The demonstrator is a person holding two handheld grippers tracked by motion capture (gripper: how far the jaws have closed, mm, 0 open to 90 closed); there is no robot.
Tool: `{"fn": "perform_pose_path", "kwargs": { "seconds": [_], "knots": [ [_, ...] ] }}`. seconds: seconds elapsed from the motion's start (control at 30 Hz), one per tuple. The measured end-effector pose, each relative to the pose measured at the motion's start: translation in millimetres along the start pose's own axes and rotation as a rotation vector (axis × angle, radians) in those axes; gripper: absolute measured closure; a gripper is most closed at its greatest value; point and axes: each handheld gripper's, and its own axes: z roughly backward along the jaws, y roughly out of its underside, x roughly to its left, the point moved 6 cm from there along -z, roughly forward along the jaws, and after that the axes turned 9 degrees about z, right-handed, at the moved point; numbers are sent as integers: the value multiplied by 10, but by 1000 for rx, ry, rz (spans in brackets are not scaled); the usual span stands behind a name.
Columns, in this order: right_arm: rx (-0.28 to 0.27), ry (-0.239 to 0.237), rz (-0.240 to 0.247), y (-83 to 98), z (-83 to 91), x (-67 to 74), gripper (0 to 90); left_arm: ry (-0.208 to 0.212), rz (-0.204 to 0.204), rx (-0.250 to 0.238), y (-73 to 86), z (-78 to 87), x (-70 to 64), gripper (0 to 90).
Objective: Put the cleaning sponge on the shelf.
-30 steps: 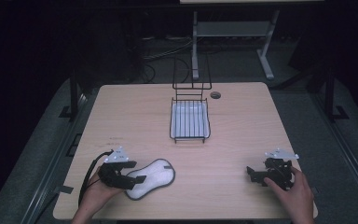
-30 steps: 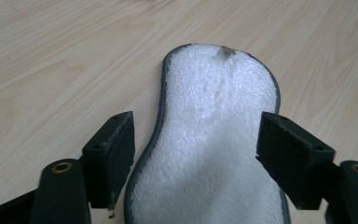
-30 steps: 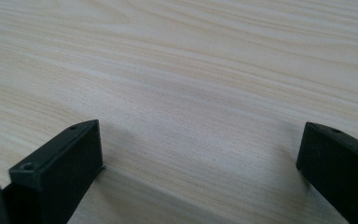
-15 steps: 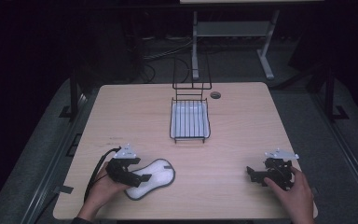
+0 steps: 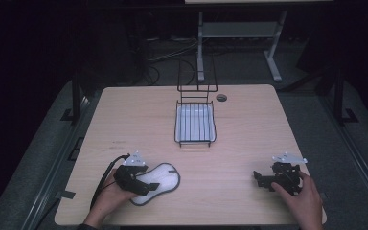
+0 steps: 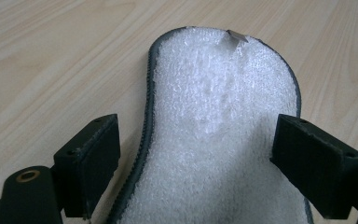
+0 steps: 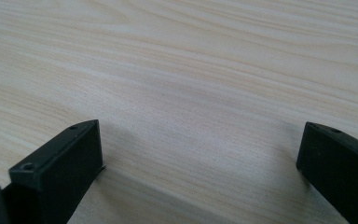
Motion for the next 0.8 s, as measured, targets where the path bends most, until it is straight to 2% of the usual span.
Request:
{"fn": "perform_pose_path", "kwargs": {
  "seconds": [0.23,0.5,0.63,0.67,0.8],
  "knots": [
    [0,0,0,0,0,0,0,7,0,15,27,-25,7,129],
    [0,0,0,0,0,0,0,13,-8,9,26,-34,8,132],
    [0,0,0,0,0,0,0,34,-11,3,20,-27,-4,175],
    [0,0,0,0,0,0,0,45,-11,2,20,-22,-12,240],
    [0,0,0,0,0,0,0,45,-12,4,17,-13,-7,273]
  ]
}}
